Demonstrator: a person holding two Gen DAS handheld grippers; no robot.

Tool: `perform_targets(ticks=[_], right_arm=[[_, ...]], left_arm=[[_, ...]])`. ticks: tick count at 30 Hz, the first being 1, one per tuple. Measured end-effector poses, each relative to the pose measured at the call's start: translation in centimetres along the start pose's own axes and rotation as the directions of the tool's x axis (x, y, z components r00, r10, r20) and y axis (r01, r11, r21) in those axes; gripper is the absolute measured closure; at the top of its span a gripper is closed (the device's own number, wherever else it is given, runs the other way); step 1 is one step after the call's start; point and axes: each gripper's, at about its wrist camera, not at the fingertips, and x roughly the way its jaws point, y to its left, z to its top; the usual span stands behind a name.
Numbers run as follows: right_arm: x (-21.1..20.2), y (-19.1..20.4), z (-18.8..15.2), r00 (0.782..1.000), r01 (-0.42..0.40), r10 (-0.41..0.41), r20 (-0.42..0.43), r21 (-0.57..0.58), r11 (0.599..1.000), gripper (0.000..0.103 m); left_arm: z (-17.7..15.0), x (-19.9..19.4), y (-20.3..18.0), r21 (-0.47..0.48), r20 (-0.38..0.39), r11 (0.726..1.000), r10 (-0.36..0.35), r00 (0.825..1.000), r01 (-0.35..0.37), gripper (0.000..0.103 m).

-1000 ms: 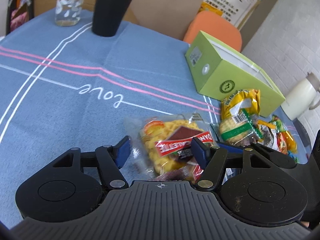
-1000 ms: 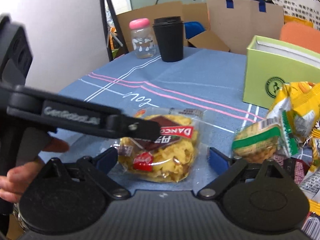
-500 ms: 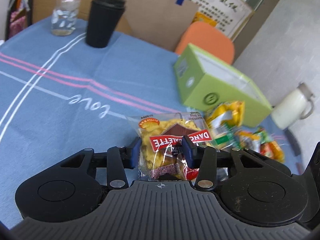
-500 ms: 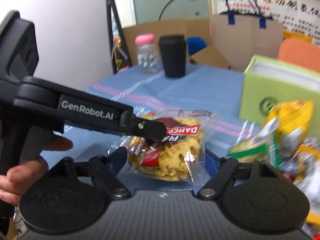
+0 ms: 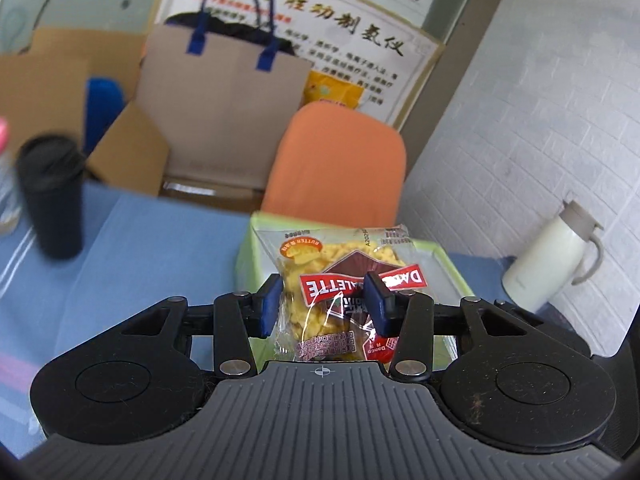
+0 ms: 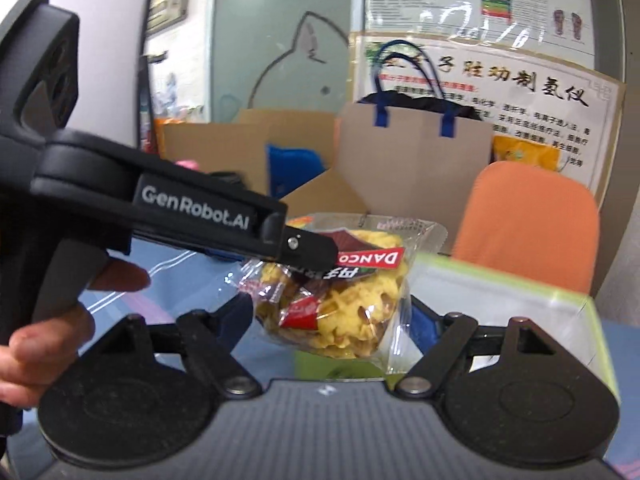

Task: Organize snacks
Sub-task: 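Carry the DANCO bag with the left gripper and drop it into the box, then move the left gripper to the yellow chip bag and grasp it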

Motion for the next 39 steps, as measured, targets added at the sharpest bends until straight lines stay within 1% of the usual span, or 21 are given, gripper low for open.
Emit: perform_targets(ticks=[3, 6, 8, 10, 11, 14, 16, 17, 18, 20, 21, 24, 26, 28, 30, 31, 33, 35, 36, 38, 39], right_arm=[[2.2, -2.7, 0.5, 0.999, 0.01, -0.01, -0.04, 0.013, 1.0, 0.022], [4.4, -4.3, 0.1, 0.997, 0.024, -0.023, -0.078, 0.012, 1.0, 0.022], [5.5, -5.3, -0.3, 0.995, 0.026, -0.024, -0.099, 0.025, 0.999, 0.018], [6.2, -5.7, -0.8, 0.993, 0.025, -0.021, -0.116, 0.034, 0.999, 0.016], [6.2, -6.0, -1.0, 0.993, 0.032, -0.027, -0.118, 0.034, 0.999, 0.018], [4.5, -6.3, -1.2, 0.995, 0.061, -0.057, -0.081, 0.046, 0.997, 0.016], [2.5, -6.4, -1.4, 0.997, 0.061, -0.058, -0.043, 0.07, 0.996, 0.014], [1.3, -6.2, -1.7, 0.998, 0.062, -0.061, -0.021, 0.08, 0.995, 0.013], [0.1, -5.8, -2.1, 0.998, 0.06, -0.06, 0.0, 0.086, 0.994, 0.012], [-2.3, -5.5, -3.1, 0.998, 0.052, -0.055, 0.025, 0.106, 0.993, 0.01], [-3.3, -5.3, -3.9, 0.998, 0.042, -0.046, 0.03, 0.121, 0.992, 0.01], [-4.6, -4.0, -6.2, 1.0, -0.01, 0.01, 0.001, 0.167, 0.986, 0.01], [-4.0, -2.9, -7.3, 0.999, -0.025, 0.032, -0.041, 0.167, 0.986, 0.01], [-3.0, -2.1, -8.1, 0.996, -0.016, 0.032, -0.089, 0.166, 0.986, 0.01], [-2.4, -1.7, -8.6, 0.993, -0.021, 0.04, -0.111, 0.174, 0.985, 0.01], [-2.2, -1.7, -8.8, 0.992, -0.016, 0.038, -0.12, 0.18, 0.984, 0.01], [-1.8, -1.8, -9.0, 0.991, -0.013, 0.038, -0.126, 0.195, 0.981, 0.01], [-1.3, -1.8, -9.4, 0.989, -0.019, 0.048, -0.137, 0.213, 0.977, 0.01], [-1.0, -1.7, -9.6, 0.988, -0.024, 0.057, -0.145, 0.219, 0.976, 0.01], [-0.6, -1.5, -9.8, 0.986, -0.034, 0.067, -0.151, 0.212, 0.977, 0.011], [-0.7, -1.2, -9.6, 0.987, -0.031, 0.062, -0.151, 0.2, 0.979, 0.012]], left_arm=[[1.6, 3.7, -0.5, 0.013, -0.037, 1.0, 0.028, 0.999, -0.027, 0.078], [2.0, 7.0, -0.3, 0.017, -0.068, 0.999, 0.053, 0.996, -0.052, 0.078], [2.2, 8.7, 0.0, 0.024, -0.081, 0.997, 0.073, 0.994, -0.071, 0.077], [2.2, 9.8, 0.5, 0.027, -0.095, 0.996, 0.085, 0.992, -0.083, 0.074], [2.3, 9.9, 0.7, 0.031, -0.088, 0.996, 0.084, 0.993, -0.082, 0.068], [2.3, 8.5, 1.0, 0.042, -0.051, 0.995, 0.092, 0.994, -0.09, 0.062], [1.9, 6.4, 1.1, 0.045, -0.009, 0.996, 0.082, 0.997, -0.082, 0.058], [1.6, 5.3, 1.2, 0.053, 0.008, 0.996, 0.073, 0.997, -0.073, 0.052], [1.0, 4.1, 1.3, 0.059, 0.02, 0.996, 0.071, 0.997, -0.072, 0.046], [-0.6, 2.1, 1.5, 0.063, 0.037, 0.996, 0.068, 0.997, -0.07, 0.044], [-1.6, 1.3, 1.7, 0.066, 0.031, 0.996, 0.06, 0.998, -0.062, 0.044], [-4.7, 0.3, 2.6, 0.031, -0.031, 0.999, 0.012, 0.999, -0.011, 0.044], [-6.3, 0.8, 3.0, 0.0, -0.085, 1.0, -0.03, 0.996, 0.03, 0.045], [-7.3, 2.0, 3.1, -0.036, -0.153, 0.998, -0.048, 0.987, 0.043, 0.046], [-7.7, 3.3, 3.1, -0.061, -0.208, 0.994, -0.099, 0.973, 0.089, 0.048], [-7.8, 3.8, 3.1, -0.082, -0.231, 0.992, -0.113, 0.966, 0.096, 0.048], [-7.8, 4.7, 2.6, -0.097, -0.253, 0.986, -0.156, 0.955, 0.136, 0.048], [-7.9, 5.5, 2.2, -0.11, -0.267, 0.985, -0.157, 0.951, 0.132, 0.048], [-8.0, 5.8, 1.9, -0.097, -0.273, 0.987, -0.153, 0.95, 0.131, 0.047], [-8.2, 6.5, 1.5, -0.087, -0.29, 0.988, -0.145, 0.946, 0.125, 0.043], [-8.3, 6.7, 1.6, -0.103, -0.299, 0.986, -0.156, 0.941, 0.13, 0.046]])
